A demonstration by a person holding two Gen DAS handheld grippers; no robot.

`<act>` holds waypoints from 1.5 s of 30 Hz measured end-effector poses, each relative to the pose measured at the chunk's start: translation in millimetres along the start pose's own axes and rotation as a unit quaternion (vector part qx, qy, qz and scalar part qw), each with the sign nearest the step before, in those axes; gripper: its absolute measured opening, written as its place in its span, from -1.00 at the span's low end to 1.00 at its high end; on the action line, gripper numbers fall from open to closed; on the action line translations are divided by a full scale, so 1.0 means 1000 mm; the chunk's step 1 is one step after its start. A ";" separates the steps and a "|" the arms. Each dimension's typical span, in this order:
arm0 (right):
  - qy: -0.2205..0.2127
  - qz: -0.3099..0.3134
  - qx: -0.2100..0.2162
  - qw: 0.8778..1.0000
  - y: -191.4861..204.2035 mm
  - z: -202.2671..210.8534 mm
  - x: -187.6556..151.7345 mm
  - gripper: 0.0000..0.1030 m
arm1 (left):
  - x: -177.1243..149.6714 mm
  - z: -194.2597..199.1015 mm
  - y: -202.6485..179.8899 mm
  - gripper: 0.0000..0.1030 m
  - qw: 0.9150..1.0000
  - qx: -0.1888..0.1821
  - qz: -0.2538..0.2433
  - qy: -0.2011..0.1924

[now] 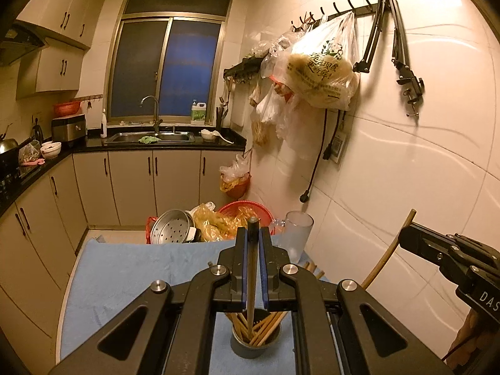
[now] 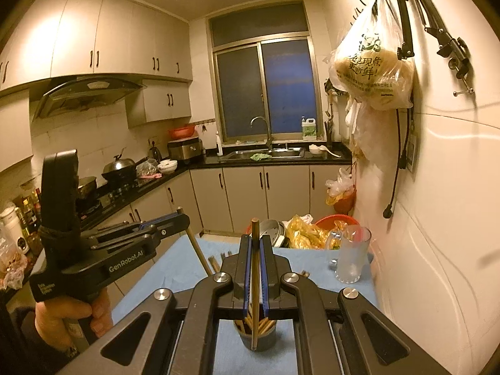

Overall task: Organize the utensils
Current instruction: 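Lower both held chopsticks down into the black cup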

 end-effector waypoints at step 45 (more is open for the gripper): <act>0.102 -0.049 -0.012 0.993 -0.037 -0.109 -0.096 -0.88 | -0.080 -0.061 0.007 -0.85 0.997 0.020 0.000 0.069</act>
Point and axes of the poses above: each gripper's, at about its wrist camera, not at the fingertips, and z roughly against the way its jaws point, y to its left, x to its top, the point moved 4 cm from there along -z, roughly the way its jaws point, and after that the axes turned 3 degrees about -z, right-handed, at the moved point
